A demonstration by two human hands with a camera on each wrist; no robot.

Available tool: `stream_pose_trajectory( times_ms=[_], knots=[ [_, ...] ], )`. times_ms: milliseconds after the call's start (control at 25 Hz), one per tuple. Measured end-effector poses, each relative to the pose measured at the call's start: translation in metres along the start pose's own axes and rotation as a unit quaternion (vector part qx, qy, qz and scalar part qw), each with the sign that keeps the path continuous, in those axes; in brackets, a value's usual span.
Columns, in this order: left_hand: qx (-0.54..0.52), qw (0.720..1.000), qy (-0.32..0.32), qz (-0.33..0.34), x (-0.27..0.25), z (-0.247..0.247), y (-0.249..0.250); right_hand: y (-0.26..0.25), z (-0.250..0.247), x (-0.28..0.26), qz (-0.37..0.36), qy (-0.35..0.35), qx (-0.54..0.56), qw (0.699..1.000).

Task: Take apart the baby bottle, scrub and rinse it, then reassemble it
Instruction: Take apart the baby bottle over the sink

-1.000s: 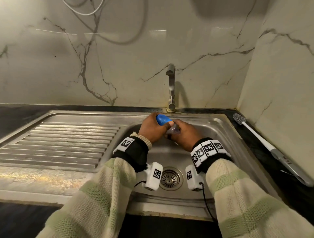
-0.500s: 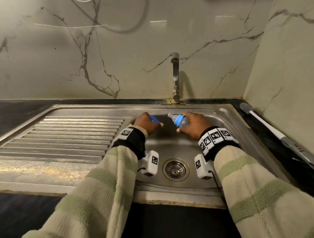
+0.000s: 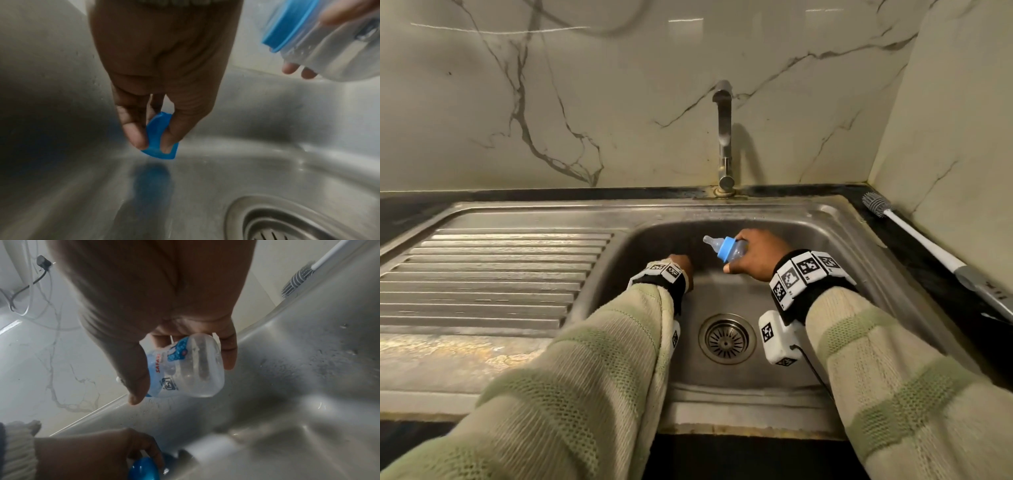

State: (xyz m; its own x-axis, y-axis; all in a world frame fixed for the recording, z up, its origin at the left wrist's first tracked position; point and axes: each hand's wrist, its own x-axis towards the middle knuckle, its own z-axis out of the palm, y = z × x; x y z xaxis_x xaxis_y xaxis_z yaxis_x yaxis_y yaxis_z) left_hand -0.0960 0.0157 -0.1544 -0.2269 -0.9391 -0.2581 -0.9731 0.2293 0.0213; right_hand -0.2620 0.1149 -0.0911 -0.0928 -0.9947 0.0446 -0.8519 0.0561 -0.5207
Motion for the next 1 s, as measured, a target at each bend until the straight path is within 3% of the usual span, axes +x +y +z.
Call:
stream_pose_trajectory(
  times_ms=[200,280,360,440,520,600,680,760,840,880,1000],
  knots=[
    [0.004,0.996,-0.075,-0.039,0.045,0.028,-0.02,0.002,0.001,0.002,0.002,-0.011,0.004,1.0],
    [0.004,0.996,-0.08,-0.049,0.04,0.022,-0.022,0.002,-0.001,0.001,0.001,-0.008,0.013,1.0],
    [-0.007,0.999,-0.037,-0.03,0.003,-0.012,-0.011,0.001,-0.003,0.0,0.001,-0.003,0.017,1.0],
    [-0.083,0.994,0.063,0.007,-0.024,-0.044,-0.002,0.0,-0.006,-0.002,0.004,0.001,0.021,1.0],
    [-0.209,0.965,0.152,0.054,-0.051,-0.07,0.007,-0.003,-0.011,-0.007,0.005,0.018,0.036,0.999],
    [-0.337,0.916,0.19,0.102,-0.076,-0.082,0.016,-0.007,-0.018,-0.014,0.007,0.046,0.076,0.996],
    [-0.484,0.851,0.153,0.135,-0.09,-0.081,0.024,-0.011,-0.026,-0.023,-0.01,0.07,0.118,0.991],
    [-0.618,0.766,0.088,0.153,-0.102,-0.075,0.029,-0.019,-0.03,-0.033,-0.048,0.07,0.145,0.986],
    [-0.69,0.701,0.047,0.178,-0.108,-0.073,0.03,-0.025,-0.031,-0.041,-0.067,0.058,0.16,0.983],
    [-0.7,0.686,0.044,0.192,-0.109,-0.073,0.029,-0.028,-0.032,-0.044,-0.069,0.051,0.16,0.983],
    [-0.664,0.72,0.103,0.17,-0.095,-0.075,0.033,-0.033,-0.037,-0.05,-0.081,0.038,0.157,0.984]
  ],
)
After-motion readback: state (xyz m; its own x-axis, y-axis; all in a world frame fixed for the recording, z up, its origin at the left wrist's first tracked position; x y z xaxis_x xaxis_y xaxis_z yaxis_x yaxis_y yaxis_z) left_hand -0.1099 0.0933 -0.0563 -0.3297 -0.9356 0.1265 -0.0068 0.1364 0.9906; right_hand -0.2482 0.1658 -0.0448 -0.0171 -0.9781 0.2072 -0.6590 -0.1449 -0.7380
